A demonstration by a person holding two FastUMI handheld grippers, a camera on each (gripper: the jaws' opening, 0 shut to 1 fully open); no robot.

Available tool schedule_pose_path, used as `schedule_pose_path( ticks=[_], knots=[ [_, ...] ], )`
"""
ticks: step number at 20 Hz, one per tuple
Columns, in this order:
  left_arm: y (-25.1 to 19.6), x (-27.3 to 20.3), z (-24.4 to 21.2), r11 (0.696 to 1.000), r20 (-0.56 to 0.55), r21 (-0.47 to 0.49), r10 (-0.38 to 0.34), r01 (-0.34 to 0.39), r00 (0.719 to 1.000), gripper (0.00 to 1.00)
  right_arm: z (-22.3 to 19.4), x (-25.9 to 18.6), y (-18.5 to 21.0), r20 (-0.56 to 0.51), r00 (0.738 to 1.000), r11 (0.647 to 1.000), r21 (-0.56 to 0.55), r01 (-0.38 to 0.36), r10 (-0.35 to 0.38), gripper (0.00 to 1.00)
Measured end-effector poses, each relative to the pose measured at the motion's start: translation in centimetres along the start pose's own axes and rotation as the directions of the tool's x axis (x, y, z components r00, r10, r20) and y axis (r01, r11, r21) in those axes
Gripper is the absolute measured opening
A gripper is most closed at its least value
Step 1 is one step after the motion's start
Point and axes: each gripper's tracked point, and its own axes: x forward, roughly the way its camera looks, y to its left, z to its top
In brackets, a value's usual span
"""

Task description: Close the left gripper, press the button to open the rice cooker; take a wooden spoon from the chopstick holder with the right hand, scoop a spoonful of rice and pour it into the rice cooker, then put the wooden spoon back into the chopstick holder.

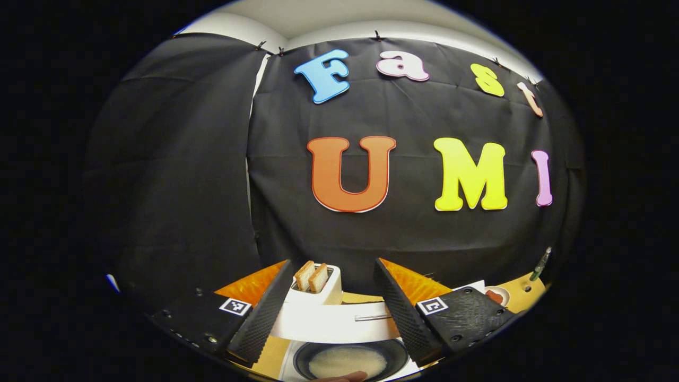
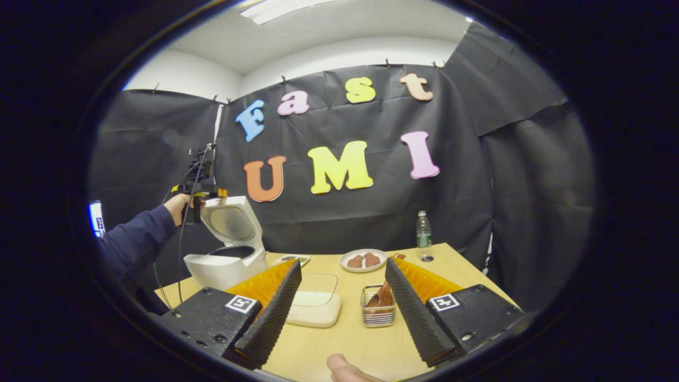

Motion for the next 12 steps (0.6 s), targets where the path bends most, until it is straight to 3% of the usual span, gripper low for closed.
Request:
schedule_pose_path(
  ticks=[3,6,12],
  knots=[
    [-1.3,-1.1,-4.7,0.999,-0.125,0.013,-0.030,0.032,0.992,0.97,0.1,-1.7,0.3,0.012,1.000,1.000,-0.003,0.012,-0.012,1.00],
    [-1.5,-2.4,-6.7,0.999,-0.137,0.020,-0.035,0.038,0.990,0.92,0.3,-3.0,0.1,0.032,0.999,0.999,-0.009,0.040,-0.039,1.00],
    [-1.7,-4.8,-11.5,0.997,-0.233,-0.033,-0.074,0.068,0.970,0.95,0.1,-4.5,0.7,0.048,0.998,0.999,-0.001,0.043,-0.043,1.00]
  ],
)
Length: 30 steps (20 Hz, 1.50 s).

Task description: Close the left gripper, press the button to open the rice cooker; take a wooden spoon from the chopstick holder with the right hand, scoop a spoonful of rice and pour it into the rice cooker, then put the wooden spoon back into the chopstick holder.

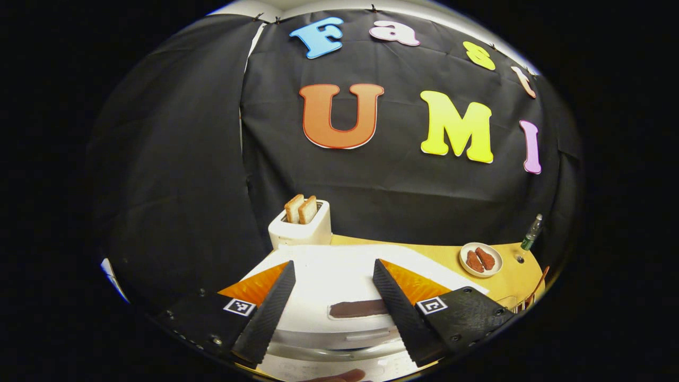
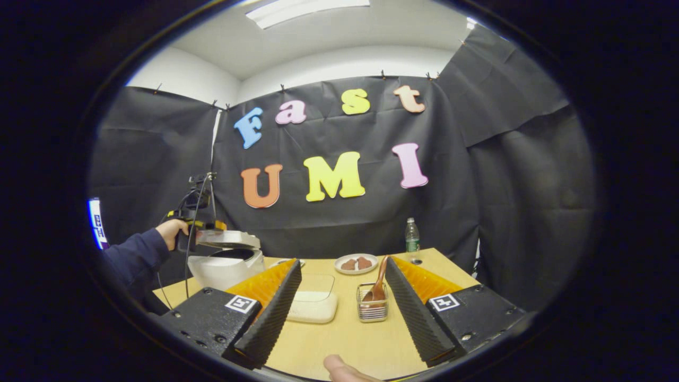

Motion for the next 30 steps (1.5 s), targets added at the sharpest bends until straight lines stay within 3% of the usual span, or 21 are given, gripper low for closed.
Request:
schedule_pose_path(
  ticks=[13,20,30],
  knots=[
    [-1.2,-2.1,-5.7,0.999,-0.082,0.022,0.026,-0.024,0.996,0.95,2.2,-0.6,2.2,0.049,0.998,0.999,-0.038,-0.036,0.038,1.00],
    [-1.9,-3.1,-7.7,0.999,-0.113,0.038,-0.008,0.012,0.994,0.95,2.3,-3.1,2.5,0.079,0.996,0.999,-0.034,-0.029,0.031,1.00],
    [-1.9,-2.6,-7.7,0.999,-0.054,0.046,-0.004,0.007,0.999,0.96,0.7,-3.7,3.2,0.062,0.997,0.999,-0.009,-0.036,0.037,1.00]
  ],
)
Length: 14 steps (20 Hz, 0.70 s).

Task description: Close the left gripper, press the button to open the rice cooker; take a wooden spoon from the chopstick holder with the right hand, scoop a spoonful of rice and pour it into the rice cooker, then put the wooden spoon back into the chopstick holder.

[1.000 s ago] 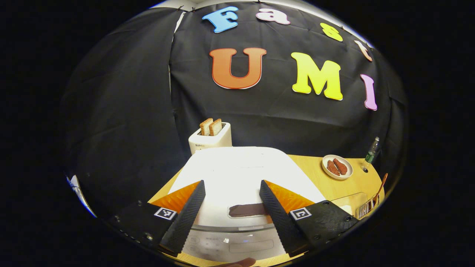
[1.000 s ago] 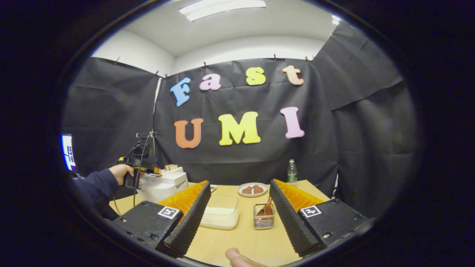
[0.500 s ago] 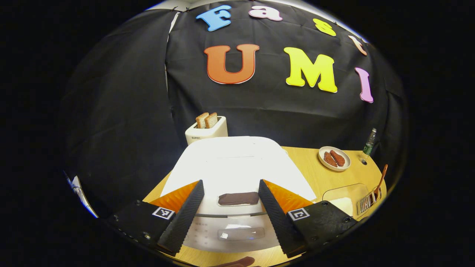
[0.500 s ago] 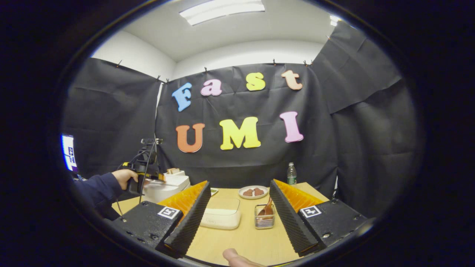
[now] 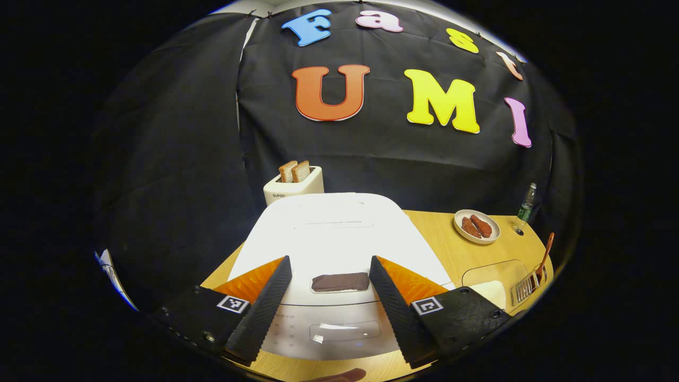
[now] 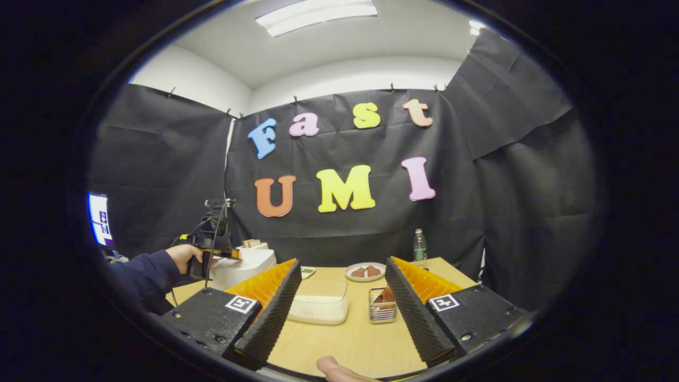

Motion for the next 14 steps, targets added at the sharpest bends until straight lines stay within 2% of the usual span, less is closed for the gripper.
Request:
schedule_pose_path(
  ticks=[10,14],
  knots=[
    [-0.1,-1.1,1.6,0.996,0.088,-0.070,-0.050,0.056,0.995,0.93,-0.7,0.9,-2.6,-0.011,0.998,0.998,0.010,0.063,-0.063,1.00],
    [-0.7,-3.6,3.3,0.995,0.132,-0.044,-0.081,0.087,0.988,0.93,-0.6,2.1,-2.8,-0.025,0.997,0.997,0.003,0.075,-0.075,0.99]
  ],
)
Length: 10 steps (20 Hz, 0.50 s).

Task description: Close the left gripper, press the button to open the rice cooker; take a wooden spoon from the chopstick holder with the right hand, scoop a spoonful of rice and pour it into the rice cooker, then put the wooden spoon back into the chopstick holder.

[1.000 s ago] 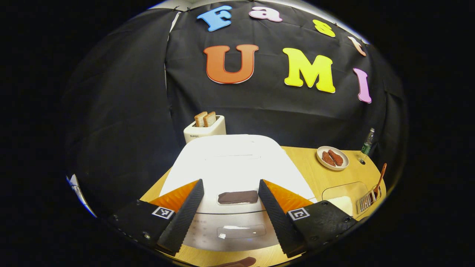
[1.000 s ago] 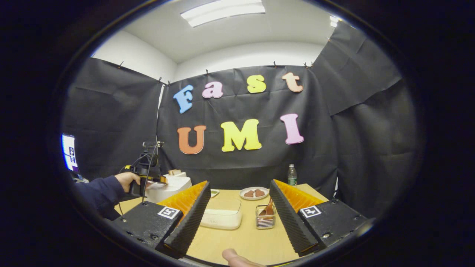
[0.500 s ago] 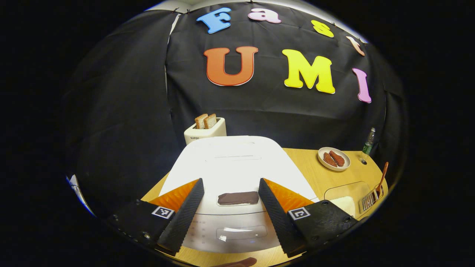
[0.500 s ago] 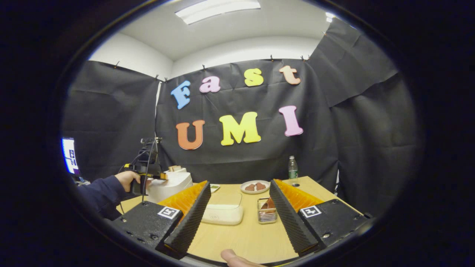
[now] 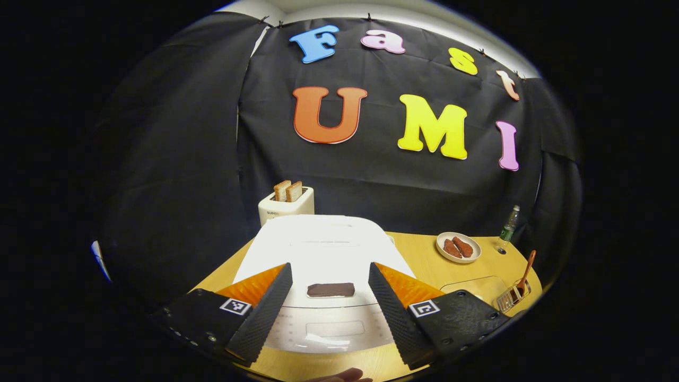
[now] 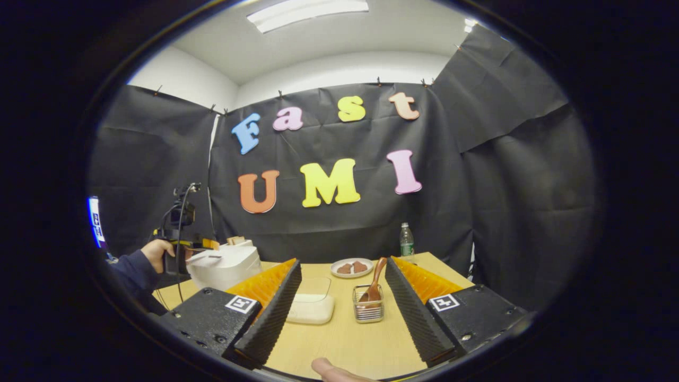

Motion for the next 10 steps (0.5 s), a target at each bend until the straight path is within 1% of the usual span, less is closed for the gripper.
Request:
schedule_pose_path(
  ticks=[3,4,6,8,10],
  knots=[
    [-0.9,-2.6,2.4,1.000,0.058,0.012,-0.020,0.019,0.998,0.93,0.7,0.6,-0.8,-0.003,0.999,0.999,0.011,0.038,-0.038,1.00],
    [-1.4,-3.4,3.2,0.999,0.075,0.018,-0.031,0.030,0.997,0.93,1.2,0.8,-0.7,0.000,0.999,0.999,0.017,0.042,-0.042,0.99],
    [-1.9,-5.2,4.2,0.999,0.093,0.040,-0.039,0.035,0.995,0.92,2.0,1.0,-0.7,0.011,0.999,0.999,0.019,0.046,-0.046,1.00],
    [-2.7,-7.1,5.6,0.996,0.118,0.076,-0.050,0.041,0.992,0.92,3.2,1.0,-1.2,0.028,0.998,0.998,0.008,0.060,-0.060,1.00],
    [-3.6,-9.1,6.4,0.995,0.140,0.084,-0.065,0.054,0.988,0.92,4.5,1.2,-1.7,0.044,0.995,0.996,-0.003,0.088,-0.088,1.00]
  ],
)
